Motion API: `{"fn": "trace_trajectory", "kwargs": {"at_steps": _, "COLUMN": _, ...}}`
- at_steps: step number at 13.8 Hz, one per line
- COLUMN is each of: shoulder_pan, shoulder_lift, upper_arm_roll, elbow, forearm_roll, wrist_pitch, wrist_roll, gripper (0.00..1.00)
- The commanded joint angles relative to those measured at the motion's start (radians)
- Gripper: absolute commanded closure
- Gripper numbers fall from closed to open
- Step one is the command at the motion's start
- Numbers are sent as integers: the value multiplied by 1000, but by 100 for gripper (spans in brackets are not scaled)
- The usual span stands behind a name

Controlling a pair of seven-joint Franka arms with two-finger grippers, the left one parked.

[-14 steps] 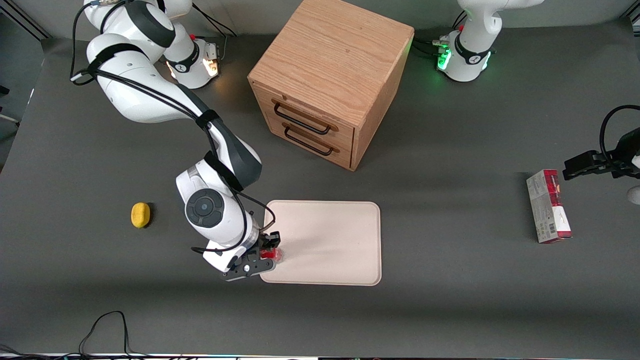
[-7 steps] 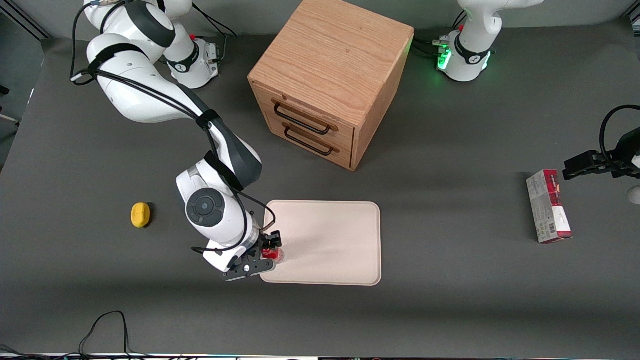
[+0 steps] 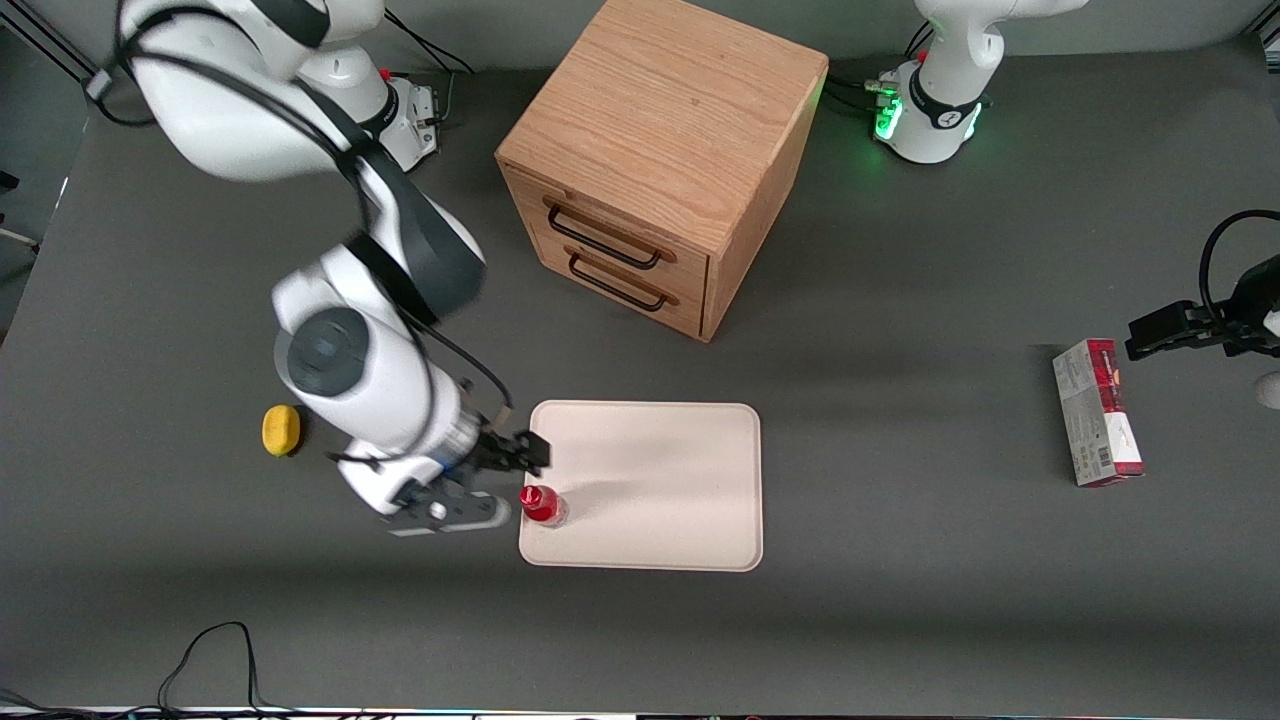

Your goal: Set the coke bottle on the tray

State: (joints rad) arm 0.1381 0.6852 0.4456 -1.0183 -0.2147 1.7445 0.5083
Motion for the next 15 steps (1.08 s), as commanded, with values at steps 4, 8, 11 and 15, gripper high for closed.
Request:
{"fn": "trace_trajectory", "kwargs": {"at_steps": 4, "shoulder_pan": -18, "shoulder_lift": -520, "upper_arm_roll": -326, "elbow": -538, "forearm_roll": 288, "wrist_pitch": -28, "wrist_roll": -189, "gripper": 0}}
{"fn": "trace_trajectory", "kwargs": {"at_steps": 8, "shoulder_pan": -17, "shoulder_lift": -784, "upper_arm_roll": -461, "elbow": -828, "forearm_roll": 291, "wrist_pitch": -26, "wrist_roll": -315, "gripper": 0}}
{"fn": "trace_trajectory", "kwargs": {"at_steps": 11, "shoulder_pan": -17, "shoulder_lift": -884, "upper_arm_roll": -534, "elbow": -922, "forearm_roll": 276, "wrist_pitch": -29, "wrist_roll": -398, "gripper": 0}}
{"fn": "trace_trajectory", "kwargs": {"at_steps": 15, "shoulder_pan": -22, "shoulder_lift": -871, "upper_arm_roll": -538, "elbow": -886, "forearm_roll": 222, "wrist_pitch": -36, "wrist_roll": -363, "gripper": 0}}
